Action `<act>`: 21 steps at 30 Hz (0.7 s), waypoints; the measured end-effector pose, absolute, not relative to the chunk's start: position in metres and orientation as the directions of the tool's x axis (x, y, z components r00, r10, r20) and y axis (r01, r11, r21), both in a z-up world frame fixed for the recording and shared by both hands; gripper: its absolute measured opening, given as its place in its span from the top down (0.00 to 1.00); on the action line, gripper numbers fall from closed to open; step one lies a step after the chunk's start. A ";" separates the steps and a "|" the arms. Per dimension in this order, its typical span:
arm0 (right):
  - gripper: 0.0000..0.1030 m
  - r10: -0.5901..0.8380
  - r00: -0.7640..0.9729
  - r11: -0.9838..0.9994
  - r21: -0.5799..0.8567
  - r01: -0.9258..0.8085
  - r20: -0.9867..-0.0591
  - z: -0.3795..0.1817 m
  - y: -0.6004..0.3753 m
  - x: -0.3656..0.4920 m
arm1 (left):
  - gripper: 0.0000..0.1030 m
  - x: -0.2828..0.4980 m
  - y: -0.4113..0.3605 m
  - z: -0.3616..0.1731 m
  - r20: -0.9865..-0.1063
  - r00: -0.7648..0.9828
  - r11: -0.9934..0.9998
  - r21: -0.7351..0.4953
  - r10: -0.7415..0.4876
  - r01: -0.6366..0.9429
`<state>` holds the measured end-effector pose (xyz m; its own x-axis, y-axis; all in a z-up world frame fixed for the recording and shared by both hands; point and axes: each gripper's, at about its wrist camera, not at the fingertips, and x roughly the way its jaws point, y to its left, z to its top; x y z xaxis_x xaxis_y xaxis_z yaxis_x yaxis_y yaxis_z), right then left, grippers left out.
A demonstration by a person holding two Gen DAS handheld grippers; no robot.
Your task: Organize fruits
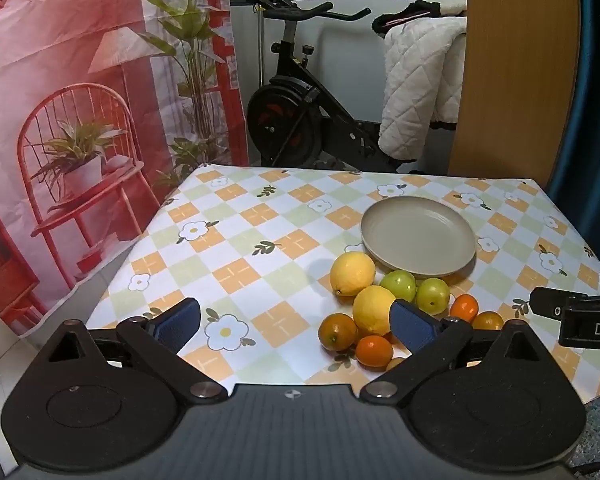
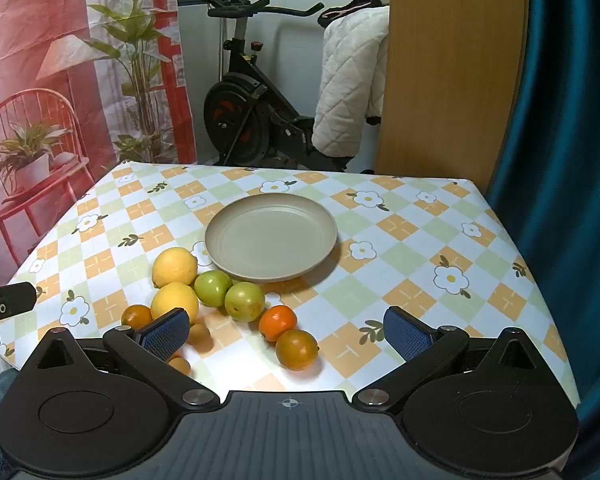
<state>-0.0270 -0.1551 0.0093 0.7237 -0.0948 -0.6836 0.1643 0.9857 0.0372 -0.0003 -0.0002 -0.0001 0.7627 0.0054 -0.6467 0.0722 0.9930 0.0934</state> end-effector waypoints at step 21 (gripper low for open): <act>0.00 -0.096 0.726 0.986 0.037 0.164 -0.681 0.009 -0.155 -0.027 | 0.01 -0.002 0.000 0.001 -0.649 0.761 0.993 0.087 -0.006 0.082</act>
<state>-0.0274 -0.1554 0.0095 0.7260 -0.0955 -0.6810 0.1641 0.9858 0.0367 -0.0016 -0.0003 0.0009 0.7611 -0.0058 -0.6487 0.0818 0.9928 0.0871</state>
